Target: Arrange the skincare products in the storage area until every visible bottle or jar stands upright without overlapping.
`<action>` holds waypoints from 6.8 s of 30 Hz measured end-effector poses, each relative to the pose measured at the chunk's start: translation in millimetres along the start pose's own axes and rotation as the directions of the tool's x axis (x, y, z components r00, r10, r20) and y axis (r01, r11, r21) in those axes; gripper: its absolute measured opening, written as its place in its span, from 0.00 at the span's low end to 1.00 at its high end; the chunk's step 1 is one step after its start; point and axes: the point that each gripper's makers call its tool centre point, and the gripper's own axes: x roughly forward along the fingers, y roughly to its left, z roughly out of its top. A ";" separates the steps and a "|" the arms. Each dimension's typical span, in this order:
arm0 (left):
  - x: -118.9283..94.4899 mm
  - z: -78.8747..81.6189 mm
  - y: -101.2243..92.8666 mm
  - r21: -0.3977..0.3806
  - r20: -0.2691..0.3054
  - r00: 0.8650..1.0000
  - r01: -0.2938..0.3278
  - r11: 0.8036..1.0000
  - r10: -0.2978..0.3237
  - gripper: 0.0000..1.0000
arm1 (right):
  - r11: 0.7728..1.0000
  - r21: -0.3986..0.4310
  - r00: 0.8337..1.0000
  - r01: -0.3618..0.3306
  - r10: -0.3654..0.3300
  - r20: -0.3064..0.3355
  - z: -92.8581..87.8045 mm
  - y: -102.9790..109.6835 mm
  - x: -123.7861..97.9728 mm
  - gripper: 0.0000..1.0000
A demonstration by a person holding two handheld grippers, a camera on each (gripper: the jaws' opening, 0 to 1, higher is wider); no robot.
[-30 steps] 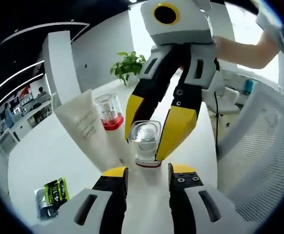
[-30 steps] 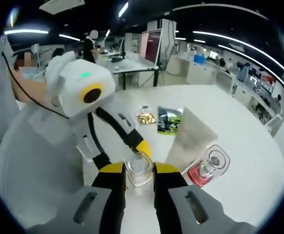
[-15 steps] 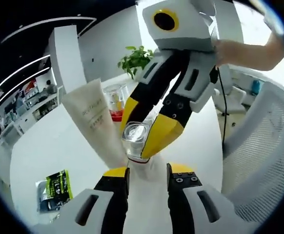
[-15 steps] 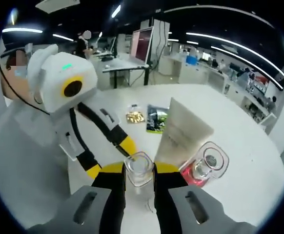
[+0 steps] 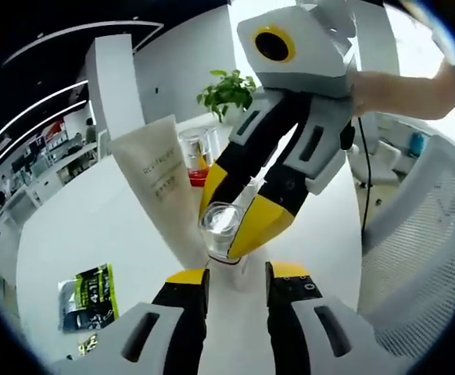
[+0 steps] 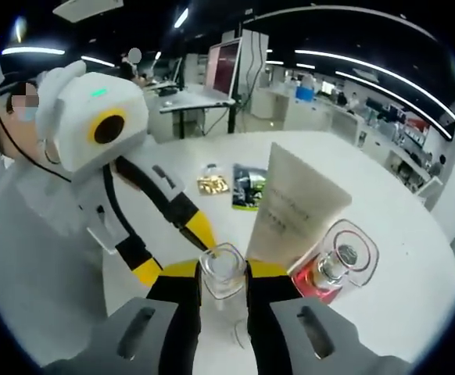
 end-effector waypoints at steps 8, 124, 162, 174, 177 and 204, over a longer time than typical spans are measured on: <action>2.1 -1.1 -4.1 0.004 -0.008 1.000 0.013 1.000 -0.013 0.29 | 1.000 -0.014 1.000 0.003 -0.003 -0.008 3.0 -0.7 -2.3 0.24; 46.3 -27.9 0.2 -0.099 -0.125 0.990 -0.079 0.992 0.066 0.16 | 0.984 0.162 0.996 0.070 -0.061 -0.060 -82.0 -13.3 -8.3 0.13; 53.1 -31.6 3.1 -0.184 -0.118 0.990 -0.097 0.978 0.076 0.15 | 0.983 0.161 0.994 0.092 -0.081 -0.073 -80.2 -12.4 -11.4 0.13; 42.7 -22.9 -2.1 -0.169 -0.102 0.994 -0.052 0.984 0.035 0.20 | 0.975 0.186 0.992 0.121 -0.114 -0.051 -71.3 -10.9 -23.9 0.18; 36.8 -20.9 -1.5 -0.135 -0.107 0.993 -0.054 0.989 0.039 0.24 | 0.973 0.189 0.991 0.130 -0.125 -0.041 -67.1 -10.5 -27.2 0.22; -65.8 13.0 3.1 -0.207 0.025 0.998 -0.052 0.977 0.059 0.71 | 0.934 0.258 0.963 0.248 -0.267 0.043 -17.9 8.8 -72.4 0.78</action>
